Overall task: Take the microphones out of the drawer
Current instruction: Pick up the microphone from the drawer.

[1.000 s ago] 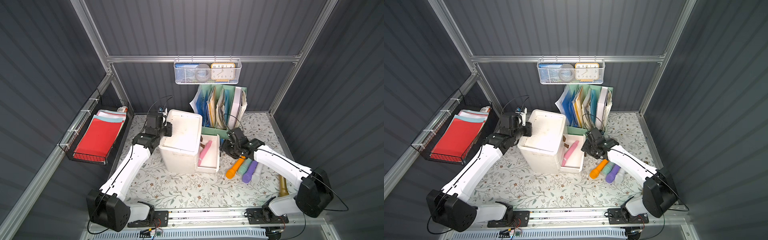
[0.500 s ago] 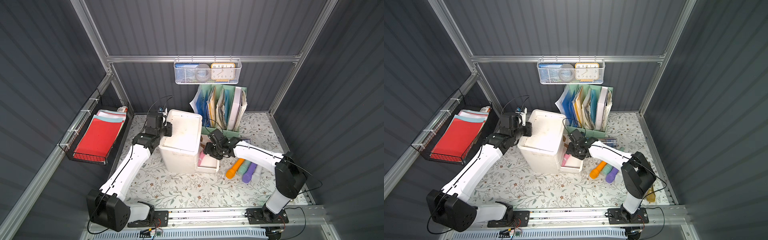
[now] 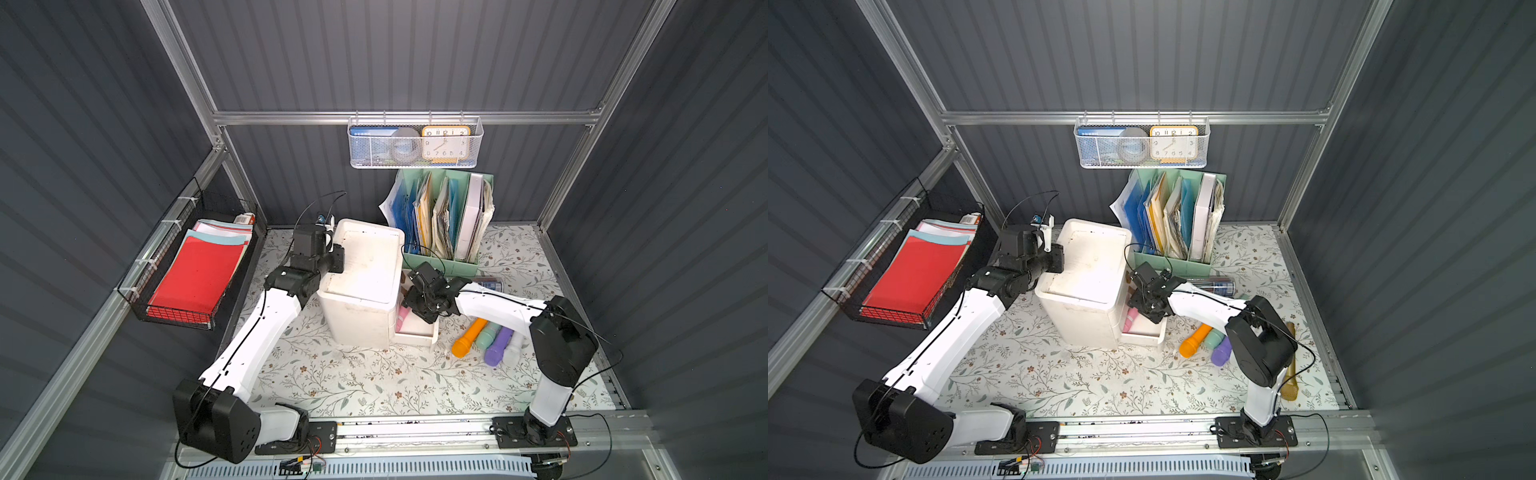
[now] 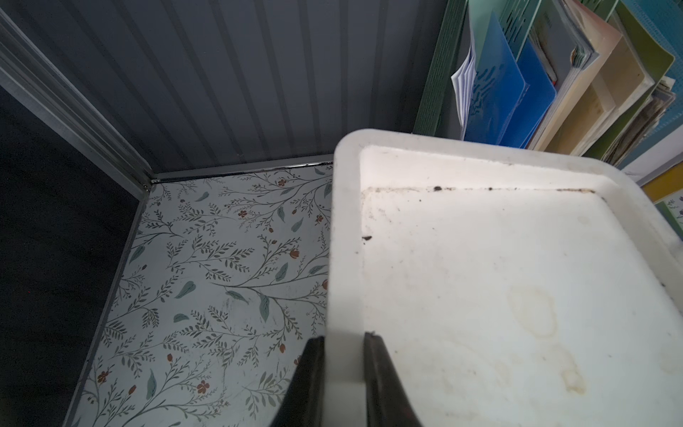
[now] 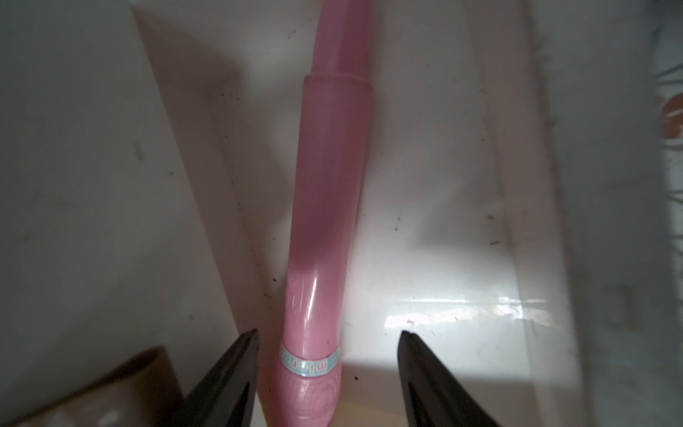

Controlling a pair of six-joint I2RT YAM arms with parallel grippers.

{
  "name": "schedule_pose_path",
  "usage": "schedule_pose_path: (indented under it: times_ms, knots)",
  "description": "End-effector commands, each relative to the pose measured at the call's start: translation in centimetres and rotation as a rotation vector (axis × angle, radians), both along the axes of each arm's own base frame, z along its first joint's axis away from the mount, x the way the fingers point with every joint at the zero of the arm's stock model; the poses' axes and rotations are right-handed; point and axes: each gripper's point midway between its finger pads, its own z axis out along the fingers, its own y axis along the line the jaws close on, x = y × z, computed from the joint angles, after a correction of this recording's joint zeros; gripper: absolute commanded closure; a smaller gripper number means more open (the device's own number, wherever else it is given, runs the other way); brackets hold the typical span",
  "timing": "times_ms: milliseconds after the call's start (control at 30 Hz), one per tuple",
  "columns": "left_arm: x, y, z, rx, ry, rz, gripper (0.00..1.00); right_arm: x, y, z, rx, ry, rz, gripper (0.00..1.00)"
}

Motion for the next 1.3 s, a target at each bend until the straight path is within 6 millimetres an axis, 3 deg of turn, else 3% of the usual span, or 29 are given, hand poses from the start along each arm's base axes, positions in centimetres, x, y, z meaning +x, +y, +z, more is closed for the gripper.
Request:
schedule_pose_path:
  times_ms: [0,400,667,800,1033,1267]
  knots:
    - [-2.4,-0.5,-8.1,0.025,0.266,-0.032,0.94,0.5,0.3,-1.0,0.018,0.006,-0.066,0.35]
    - [-2.5,-0.5,-7.9,0.023,0.259,-0.034,0.94,0.9,0.7,-3.5,0.018,0.056,-0.118,0.36]
    - [-2.5,-0.4,-7.8,0.024,0.257,-0.033,0.94,1.0,1.1,-4.9,0.023,0.073,-0.126,0.41]
    - [-2.5,-0.4,-7.9,0.025,0.259,-0.032,0.94,0.9,1.0,-5.2,0.022,0.077,-0.128,0.46]
    - [-2.5,-0.4,-8.0,0.026,0.261,-0.032,0.94,0.9,1.0,-5.0,0.026,0.063,-0.121,0.70]
    - [-2.5,-0.4,-8.0,0.027,0.262,-0.031,0.94,1.0,0.7,-3.9,0.009,0.029,-0.112,0.78]
